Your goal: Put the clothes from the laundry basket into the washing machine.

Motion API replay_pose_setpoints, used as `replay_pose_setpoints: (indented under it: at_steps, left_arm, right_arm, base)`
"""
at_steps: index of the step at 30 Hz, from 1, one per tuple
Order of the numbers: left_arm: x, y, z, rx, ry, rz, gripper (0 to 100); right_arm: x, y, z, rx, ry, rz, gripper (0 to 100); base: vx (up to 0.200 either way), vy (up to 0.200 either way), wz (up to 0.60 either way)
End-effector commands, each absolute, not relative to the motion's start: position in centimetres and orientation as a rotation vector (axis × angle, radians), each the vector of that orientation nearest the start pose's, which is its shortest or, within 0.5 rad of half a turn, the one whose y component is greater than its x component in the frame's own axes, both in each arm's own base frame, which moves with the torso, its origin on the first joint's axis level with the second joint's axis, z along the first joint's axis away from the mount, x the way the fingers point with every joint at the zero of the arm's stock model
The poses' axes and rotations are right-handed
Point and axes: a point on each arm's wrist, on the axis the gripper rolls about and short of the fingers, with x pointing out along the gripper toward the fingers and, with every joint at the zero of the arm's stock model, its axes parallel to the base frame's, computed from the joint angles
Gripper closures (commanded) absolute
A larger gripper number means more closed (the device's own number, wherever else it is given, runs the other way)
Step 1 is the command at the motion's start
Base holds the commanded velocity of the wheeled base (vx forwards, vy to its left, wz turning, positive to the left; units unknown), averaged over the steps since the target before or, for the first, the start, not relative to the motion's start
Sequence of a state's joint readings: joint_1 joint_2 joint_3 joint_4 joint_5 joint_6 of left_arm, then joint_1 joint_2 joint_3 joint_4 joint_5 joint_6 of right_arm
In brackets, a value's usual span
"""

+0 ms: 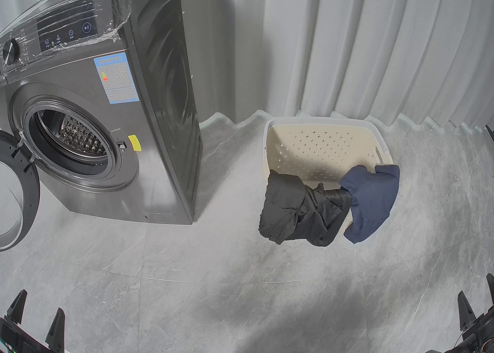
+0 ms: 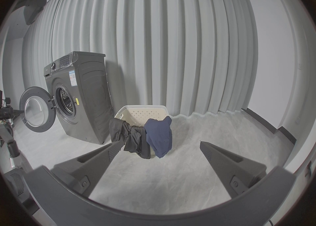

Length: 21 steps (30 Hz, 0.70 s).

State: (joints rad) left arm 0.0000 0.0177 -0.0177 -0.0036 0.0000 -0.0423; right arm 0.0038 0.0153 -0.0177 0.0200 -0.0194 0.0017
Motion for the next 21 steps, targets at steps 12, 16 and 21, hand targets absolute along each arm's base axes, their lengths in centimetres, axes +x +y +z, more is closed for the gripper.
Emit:
replay_pose_setpoints:
  at_steps: [12,16,21]
  left_arm:
    - [-2.26,0.00,7.63,-0.043,0.000,0.000,0]
    - [-2.26,0.00,7.65,-0.043,-0.002,0.000,0]
    - [-2.26,0.00,7.63,-0.043,0.000,0.000,0]
  right_arm:
    - [-2.34,-0.06,7.56,0.001,0.012,-0.015,0]
    - [-2.34,-0.06,7.56,0.001,0.012,-0.015,0]
    - [-2.34,-0.06,7.56,0.001,0.012,-0.015,0]
  base:
    - [0.000,-0.017,0.00]
    - [0.000,-0.200,0.00]
    - [0.000,-0.200,0.00]
